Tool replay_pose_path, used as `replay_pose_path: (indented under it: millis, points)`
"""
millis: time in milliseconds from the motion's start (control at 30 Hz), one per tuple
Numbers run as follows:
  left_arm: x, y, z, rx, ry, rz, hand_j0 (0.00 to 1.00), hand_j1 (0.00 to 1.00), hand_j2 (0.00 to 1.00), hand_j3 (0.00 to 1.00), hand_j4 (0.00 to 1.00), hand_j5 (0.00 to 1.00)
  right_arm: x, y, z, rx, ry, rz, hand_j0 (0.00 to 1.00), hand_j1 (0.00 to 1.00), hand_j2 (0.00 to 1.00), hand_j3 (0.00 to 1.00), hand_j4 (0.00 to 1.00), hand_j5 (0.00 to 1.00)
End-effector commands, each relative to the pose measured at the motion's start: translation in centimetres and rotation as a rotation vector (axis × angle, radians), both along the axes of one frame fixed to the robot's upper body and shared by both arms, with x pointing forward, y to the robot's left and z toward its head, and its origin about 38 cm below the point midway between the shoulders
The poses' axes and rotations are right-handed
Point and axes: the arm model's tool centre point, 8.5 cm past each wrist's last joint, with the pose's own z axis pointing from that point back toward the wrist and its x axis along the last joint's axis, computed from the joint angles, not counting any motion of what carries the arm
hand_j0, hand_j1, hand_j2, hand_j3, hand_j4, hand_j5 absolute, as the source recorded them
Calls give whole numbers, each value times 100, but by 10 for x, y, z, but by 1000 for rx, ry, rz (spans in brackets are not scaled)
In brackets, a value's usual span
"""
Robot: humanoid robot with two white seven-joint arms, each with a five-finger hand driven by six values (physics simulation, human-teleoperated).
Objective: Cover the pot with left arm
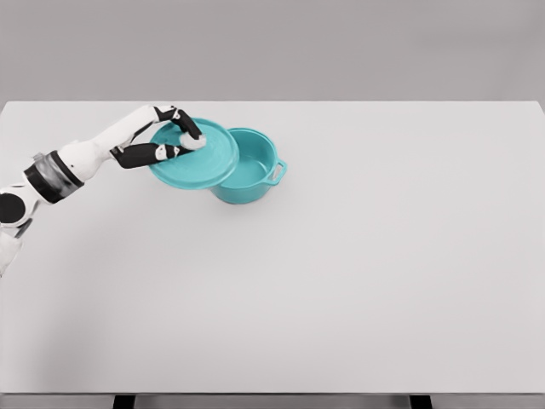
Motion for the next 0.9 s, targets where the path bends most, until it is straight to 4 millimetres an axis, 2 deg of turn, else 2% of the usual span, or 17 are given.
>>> replay_pose_path:
  millis: [0,33,167,467,633,800,867]
  points:
    - [4,-13,-4,-43,2,6,43,43,43,43,43,43,0,0,0,1,-1,1,100,100,100,100,100,100]
    - [7,-15,0,-55,-10,15,43,43,43,43,43,43,0,0,0,1,-1,1,100,100,100,100,100,100]
    - [14,-23,-10,-88,12,37,43,43,43,43,43,43,0,0,0,1,-1,1,100,100,100,100,100,100]
    - [25,-40,-17,-173,-7,109,44,44,44,44,44,44,0,0,0,1,-1,1,100,100,100,100,100,100]
    - [27,-50,-35,-181,39,117,44,44,44,44,44,44,0,0,0,1,-1,1,100,100,100,100,100,100]
    - [28,-63,-46,-171,54,115,44,44,44,44,44,44,0,0,0,1,-1,1,100,100,100,100,100,100]
    - [28,-62,-47,-169,58,119,45,45,45,45,45,45,0,0,0,1,-1,1,100,100,100,100,100,100]
